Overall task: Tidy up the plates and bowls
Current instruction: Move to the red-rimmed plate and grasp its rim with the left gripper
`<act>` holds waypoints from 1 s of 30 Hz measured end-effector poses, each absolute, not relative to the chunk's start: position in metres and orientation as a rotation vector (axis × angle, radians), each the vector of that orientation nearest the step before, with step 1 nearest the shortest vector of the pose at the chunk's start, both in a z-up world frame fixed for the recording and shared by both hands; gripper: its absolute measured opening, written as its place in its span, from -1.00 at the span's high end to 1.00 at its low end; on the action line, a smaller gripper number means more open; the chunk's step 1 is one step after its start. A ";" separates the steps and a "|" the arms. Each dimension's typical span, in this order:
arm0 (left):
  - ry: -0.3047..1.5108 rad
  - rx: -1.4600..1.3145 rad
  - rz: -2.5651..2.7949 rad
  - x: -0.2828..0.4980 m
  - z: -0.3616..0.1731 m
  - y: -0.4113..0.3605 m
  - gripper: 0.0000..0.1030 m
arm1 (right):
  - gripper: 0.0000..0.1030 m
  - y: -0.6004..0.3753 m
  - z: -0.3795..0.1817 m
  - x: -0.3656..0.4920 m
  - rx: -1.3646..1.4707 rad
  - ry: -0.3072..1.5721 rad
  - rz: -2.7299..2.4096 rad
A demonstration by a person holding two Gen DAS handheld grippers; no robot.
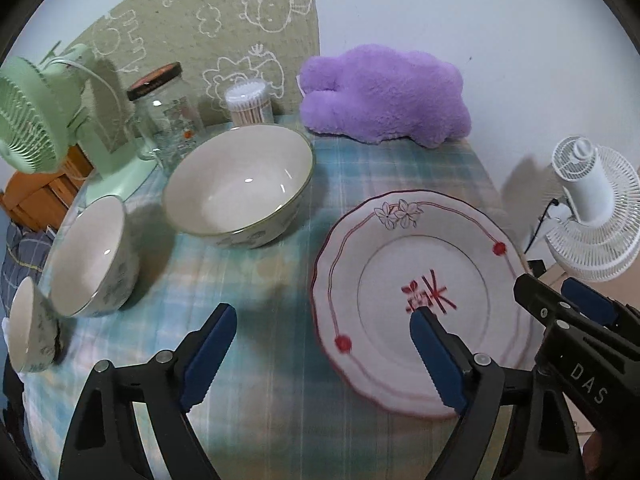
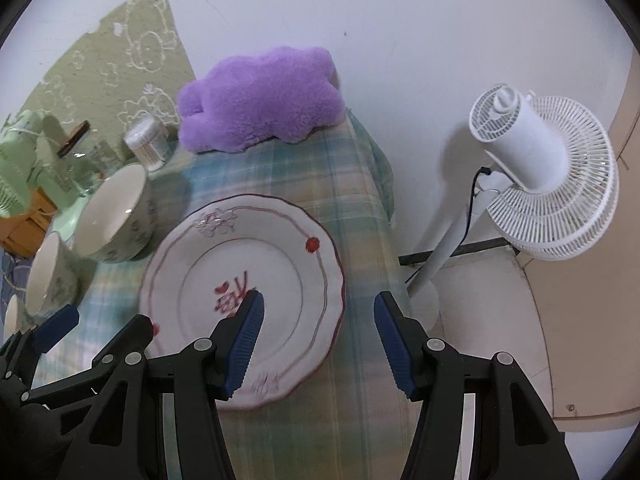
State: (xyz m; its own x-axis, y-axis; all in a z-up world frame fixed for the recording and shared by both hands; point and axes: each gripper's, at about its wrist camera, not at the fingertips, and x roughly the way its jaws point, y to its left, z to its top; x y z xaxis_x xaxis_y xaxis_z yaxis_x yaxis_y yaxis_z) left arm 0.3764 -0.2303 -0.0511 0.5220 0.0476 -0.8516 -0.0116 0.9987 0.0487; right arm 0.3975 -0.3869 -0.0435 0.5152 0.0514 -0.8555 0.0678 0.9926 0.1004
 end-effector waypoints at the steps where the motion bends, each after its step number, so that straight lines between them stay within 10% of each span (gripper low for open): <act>1: 1.027 0.039 0.036 0.380 -0.054 -0.231 -0.69 | -0.18 -0.387 -0.047 0.401 0.126 1.033 -0.012; 8: 1.098 0.014 0.014 0.397 -0.084 -0.236 -0.26 | -0.18 -0.380 -0.076 0.421 0.082 1.058 0.000; 30: 1.150 0.062 -0.018 0.356 -0.089 -0.231 -0.08 | 0.10 -0.365 -0.085 0.387 0.122 1.149 0.031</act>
